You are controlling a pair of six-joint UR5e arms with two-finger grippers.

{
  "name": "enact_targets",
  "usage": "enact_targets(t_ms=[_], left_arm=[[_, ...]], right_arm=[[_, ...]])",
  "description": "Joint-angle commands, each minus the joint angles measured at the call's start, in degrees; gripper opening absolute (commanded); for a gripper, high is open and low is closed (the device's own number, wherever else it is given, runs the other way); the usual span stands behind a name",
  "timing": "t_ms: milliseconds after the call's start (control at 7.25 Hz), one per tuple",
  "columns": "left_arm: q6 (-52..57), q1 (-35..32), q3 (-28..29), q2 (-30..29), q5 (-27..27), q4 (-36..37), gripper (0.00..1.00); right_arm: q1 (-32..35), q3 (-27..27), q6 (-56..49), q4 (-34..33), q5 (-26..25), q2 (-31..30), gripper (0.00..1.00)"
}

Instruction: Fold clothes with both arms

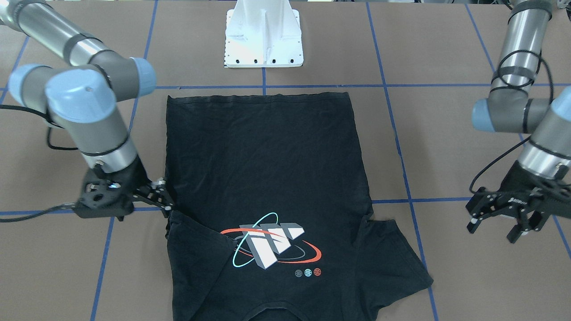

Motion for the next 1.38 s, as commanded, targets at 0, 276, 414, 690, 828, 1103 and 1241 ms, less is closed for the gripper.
enact_targets(t_ms=[0,276,414,690,828,1103,1241], left_arm=[[-4.96,4.06,8.30,-6.38,6.90,-1.30,1.00],[-9.98,7.50,18.13,-12.71,11.05,-3.91,0.94],[-12.18,7.60,21.05,-14.38,11.24,-5.50,0.86],[-14.13,8.74,27.11,-18.07,12.98,-6.56,0.72],[-14.14,8.83,27.75,-18.18,13.00,-6.92,0.67],[-14.14,8.83,28.63,-18.18,13.00,-7.01,0.62],[-14.14,8.83,28.90,-18.18,13.09,-7.01,0.59]], right_arm=[[6.04,6.92,-12.20,0.57,7.17,-10.28,1.00],[8.35,8.62,-16.55,0.75,8.25,-14.19,1.00],[8.27,8.62,-16.56,0.75,8.25,-14.20,1.00],[8.27,8.53,-16.56,0.75,8.25,-14.20,1.00],[8.27,8.27,-16.56,0.75,8.17,-14.20,1.00],[8.18,8.10,-16.56,0.75,8.17,-14.20,1.00],[8.18,8.01,-16.56,0.75,8.17,-14.20,1.00]])
